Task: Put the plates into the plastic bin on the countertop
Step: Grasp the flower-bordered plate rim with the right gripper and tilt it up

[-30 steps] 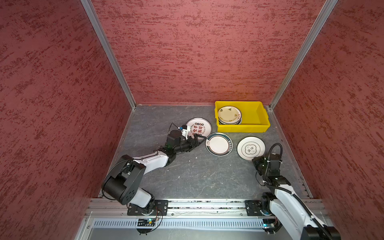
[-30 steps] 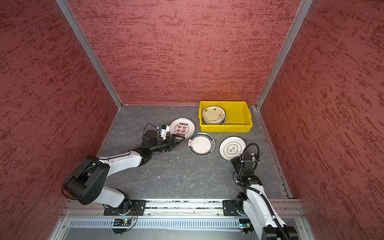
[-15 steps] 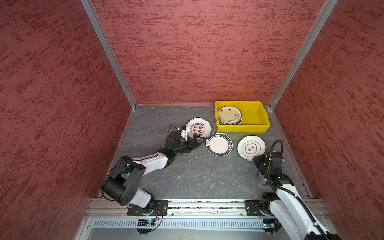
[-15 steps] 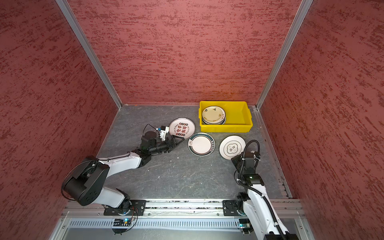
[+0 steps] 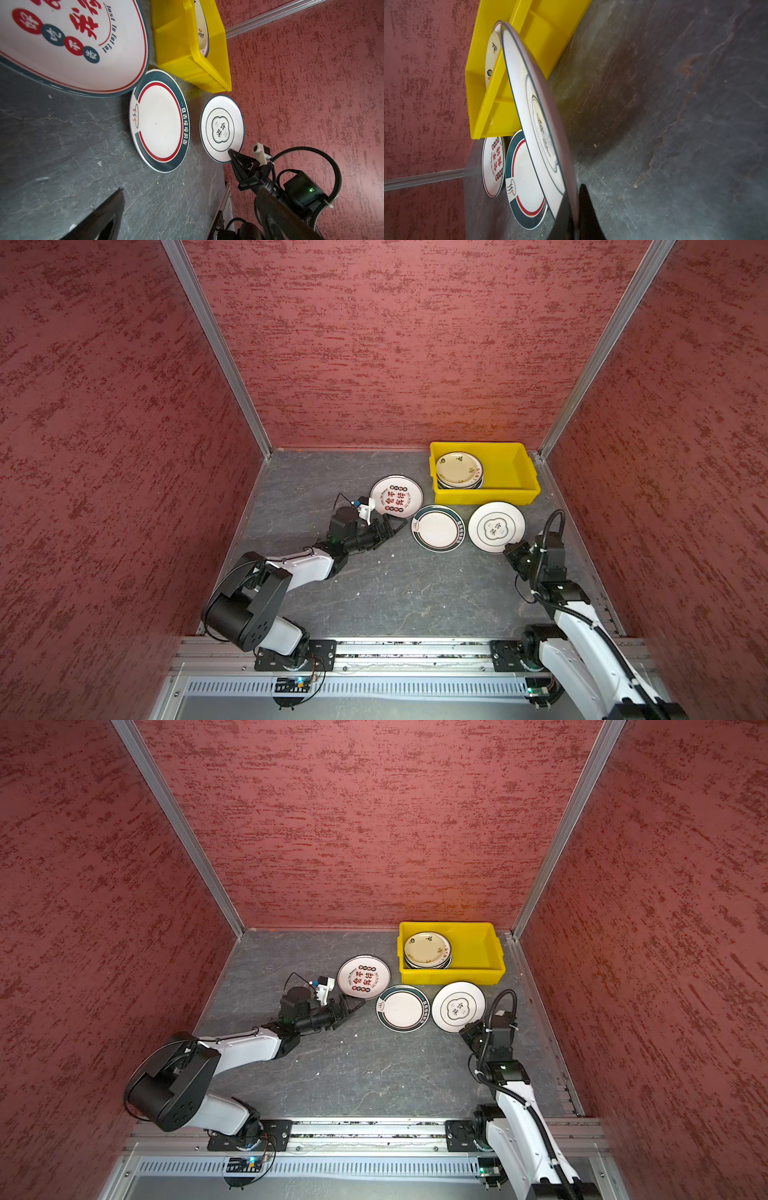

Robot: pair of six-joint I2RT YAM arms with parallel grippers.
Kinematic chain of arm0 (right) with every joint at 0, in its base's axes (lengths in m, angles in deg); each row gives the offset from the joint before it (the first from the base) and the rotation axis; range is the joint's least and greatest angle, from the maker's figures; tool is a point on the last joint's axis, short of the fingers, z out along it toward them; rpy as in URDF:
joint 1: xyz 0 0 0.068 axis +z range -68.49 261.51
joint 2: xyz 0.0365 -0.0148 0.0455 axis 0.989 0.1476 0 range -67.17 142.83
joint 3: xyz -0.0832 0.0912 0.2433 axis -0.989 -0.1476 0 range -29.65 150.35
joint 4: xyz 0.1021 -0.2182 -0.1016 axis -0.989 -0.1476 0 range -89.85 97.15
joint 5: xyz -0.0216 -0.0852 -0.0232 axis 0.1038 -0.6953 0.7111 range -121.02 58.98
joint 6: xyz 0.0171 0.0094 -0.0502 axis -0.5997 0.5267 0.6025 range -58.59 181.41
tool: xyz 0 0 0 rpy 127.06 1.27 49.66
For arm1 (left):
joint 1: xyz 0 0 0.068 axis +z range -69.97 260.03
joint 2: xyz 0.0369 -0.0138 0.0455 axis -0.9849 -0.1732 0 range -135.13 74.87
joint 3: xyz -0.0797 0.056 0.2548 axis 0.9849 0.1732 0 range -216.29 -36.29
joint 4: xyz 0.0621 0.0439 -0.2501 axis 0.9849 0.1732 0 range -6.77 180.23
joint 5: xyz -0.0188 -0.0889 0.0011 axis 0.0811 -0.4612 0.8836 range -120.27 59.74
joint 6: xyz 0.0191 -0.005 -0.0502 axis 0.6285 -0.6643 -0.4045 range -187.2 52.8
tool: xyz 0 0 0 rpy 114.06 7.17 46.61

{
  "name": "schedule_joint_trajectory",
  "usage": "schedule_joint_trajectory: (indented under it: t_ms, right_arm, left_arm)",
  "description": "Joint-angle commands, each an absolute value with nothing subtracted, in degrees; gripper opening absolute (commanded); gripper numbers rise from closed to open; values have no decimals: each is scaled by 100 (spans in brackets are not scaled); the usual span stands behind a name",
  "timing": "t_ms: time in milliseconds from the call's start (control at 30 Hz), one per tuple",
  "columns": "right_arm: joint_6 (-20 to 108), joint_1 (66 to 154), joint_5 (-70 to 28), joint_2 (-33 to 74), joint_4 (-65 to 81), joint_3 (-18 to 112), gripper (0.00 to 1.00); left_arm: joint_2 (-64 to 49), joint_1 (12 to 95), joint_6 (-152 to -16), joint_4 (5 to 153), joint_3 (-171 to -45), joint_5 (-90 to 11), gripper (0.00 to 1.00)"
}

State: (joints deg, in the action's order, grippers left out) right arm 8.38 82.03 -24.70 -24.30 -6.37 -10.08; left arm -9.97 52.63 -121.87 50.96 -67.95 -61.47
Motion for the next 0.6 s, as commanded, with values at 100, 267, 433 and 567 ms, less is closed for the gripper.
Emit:
schedule_joint_trajectory:
  t_ms: [100,267,433,567]
  right_arm:
    - [734,8178,-2037,-2441,-117,-680,0]
    - [503,8178,-1659,-2407,157,-578,0]
    - [456,8178,-1473,-2415,258,-356,0]
    - [418,8173,-1407,-2421,410,-169,0]
  left_arm:
    - [-1008,5312,-12263,4875,-6724,-6199,99]
    - [-1027,5335,-12329,4744,-6644,-6216,99]
    - [-1019,5372,-12330,4740,-6643,-6244,100]
    - [-1021,5375,-12336,4720,-6634,-6249,99]
